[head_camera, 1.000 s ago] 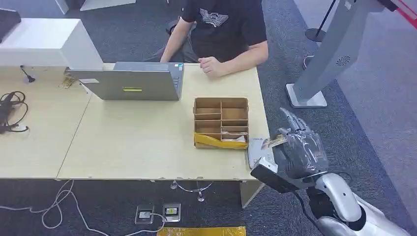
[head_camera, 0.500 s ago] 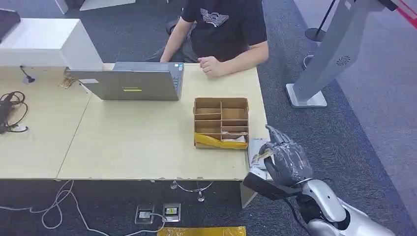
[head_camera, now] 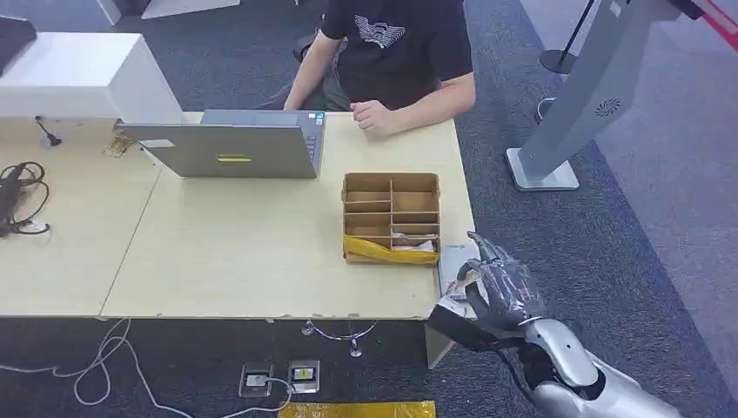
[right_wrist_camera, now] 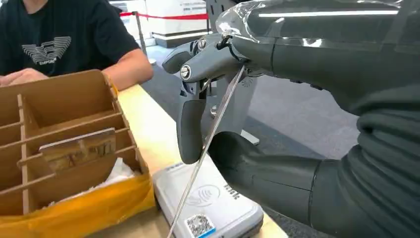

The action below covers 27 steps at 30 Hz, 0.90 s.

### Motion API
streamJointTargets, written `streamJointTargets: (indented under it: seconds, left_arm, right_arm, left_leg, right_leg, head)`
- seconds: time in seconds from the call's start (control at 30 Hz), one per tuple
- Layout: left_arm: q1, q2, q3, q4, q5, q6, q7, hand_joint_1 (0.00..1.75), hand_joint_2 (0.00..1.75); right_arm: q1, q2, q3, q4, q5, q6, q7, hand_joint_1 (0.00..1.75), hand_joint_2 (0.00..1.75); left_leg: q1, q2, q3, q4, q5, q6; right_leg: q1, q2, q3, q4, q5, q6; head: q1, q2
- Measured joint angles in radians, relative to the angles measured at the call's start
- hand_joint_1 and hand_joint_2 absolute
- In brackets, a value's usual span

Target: Pass the card to the sensor for recognition and then transmit it.

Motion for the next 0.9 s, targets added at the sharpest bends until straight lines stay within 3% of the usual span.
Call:
streamJointTargets:
  seconds: [0.13,0.53,0.9]
  left_arm:
    - [0.0,0.0,-0.001,0.0,-0.005,0.0,0.0,0.0,0.0]
    - [-0.001,0.0,-0.011,0.0,-0.019,-0.01,-0.004,0.0,0.0]
    - [-0.001,0.004,-0.012,0.001,-0.005,-0.013,-0.004,0.0,0.0]
  right_arm:
    - [0.001,0.016,-0.008,0.027,0.003,0.01,-0.021,1.75,1.75]
    - [-0.012,0.138,-0.037,0.187,0.005,0.03,-0.09,1.75,1.75]
    - [-0.05,0.213,-0.064,0.316,0.0,0.046,-0.099,1.75,1.75]
  left_leg:
    - [0.0,0.0,0.0,0.0,0.0,0.0]
    - [0.0,0.0,0.0,0.0,0.0,0.0]
    - [0.0,0.0,0.0,0.0,0.0,0.0]
  right_leg:
    - [0.0,0.0,0.0,0.0,0.0,0.0]
    - [0.0,0.0,0.0,0.0,0.0,0.0]
    - [0.0,0.0,0.0,0.0,0.0,0.0]
  head:
    - [0.0,0.0]
    - [0.0,0.0]
    - [0.001,0.0]
